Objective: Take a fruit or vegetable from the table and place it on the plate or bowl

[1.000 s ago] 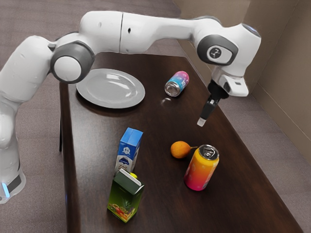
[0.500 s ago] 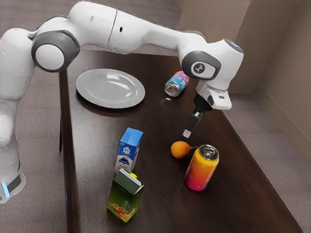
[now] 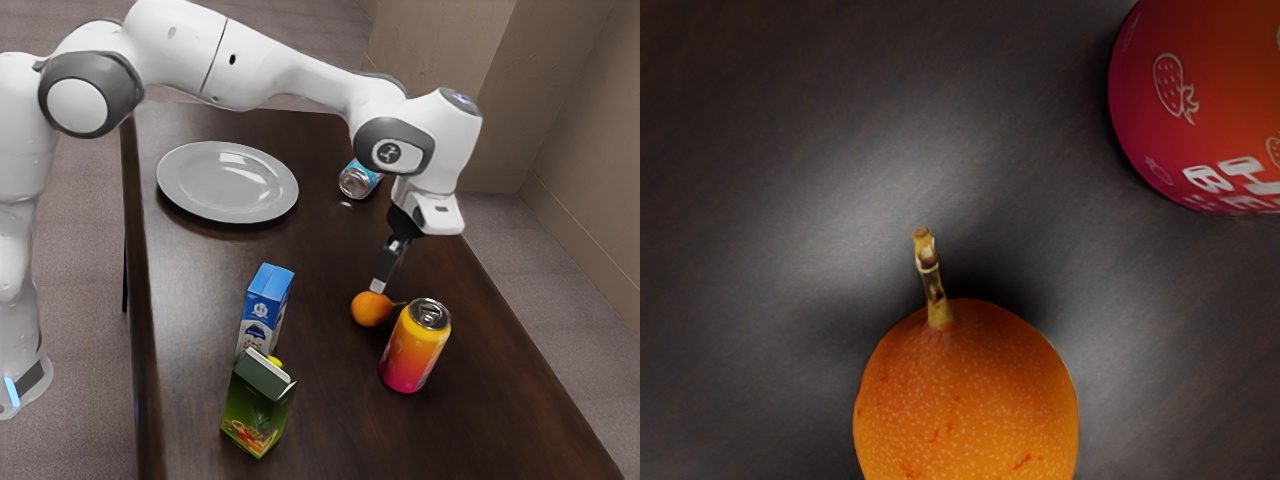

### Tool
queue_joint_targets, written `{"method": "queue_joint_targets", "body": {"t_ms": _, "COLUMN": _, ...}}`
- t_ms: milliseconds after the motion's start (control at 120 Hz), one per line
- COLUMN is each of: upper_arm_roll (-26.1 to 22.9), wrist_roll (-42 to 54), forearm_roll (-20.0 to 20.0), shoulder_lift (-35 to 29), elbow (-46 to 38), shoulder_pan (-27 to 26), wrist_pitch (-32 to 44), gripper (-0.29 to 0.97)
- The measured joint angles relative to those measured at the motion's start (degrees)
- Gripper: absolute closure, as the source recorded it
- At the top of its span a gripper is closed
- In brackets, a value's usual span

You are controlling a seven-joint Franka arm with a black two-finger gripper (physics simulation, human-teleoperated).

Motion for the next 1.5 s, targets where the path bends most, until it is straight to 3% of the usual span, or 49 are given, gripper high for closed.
{"method": "queue_joint_targets", "body": {"t_ms": 858, "upper_arm_roll": -0.07, "wrist_roll": -1.16, "forearm_roll": -0.39, "shoulder_lift": -1.77, "elbow": -10.6, "shoulder_pan": -0.02, "wrist_pitch": 7.55, "gripper": 0.0}}
{"method": "queue_joint_targets", "body": {"t_ms": 1392, "upper_arm_roll": -0.02, "wrist_roll": -1.47, "forearm_roll": -2.07, "shoulder_lift": -0.39, "elbow": -11.79, "shoulder_pan": -0.02, "wrist_pitch": 11.41, "gripper": 0.0}}
{"method": "queue_joint_targets", "body": {"t_ms": 1500, "upper_arm_roll": 0.01, "wrist_roll": -1.51, "forearm_roll": -2.33, "shoulder_lift": -0.53, "elbow": -11.98, "shoulder_pan": -0.02, "wrist_pitch": 11.65, "gripper": 0.19}}
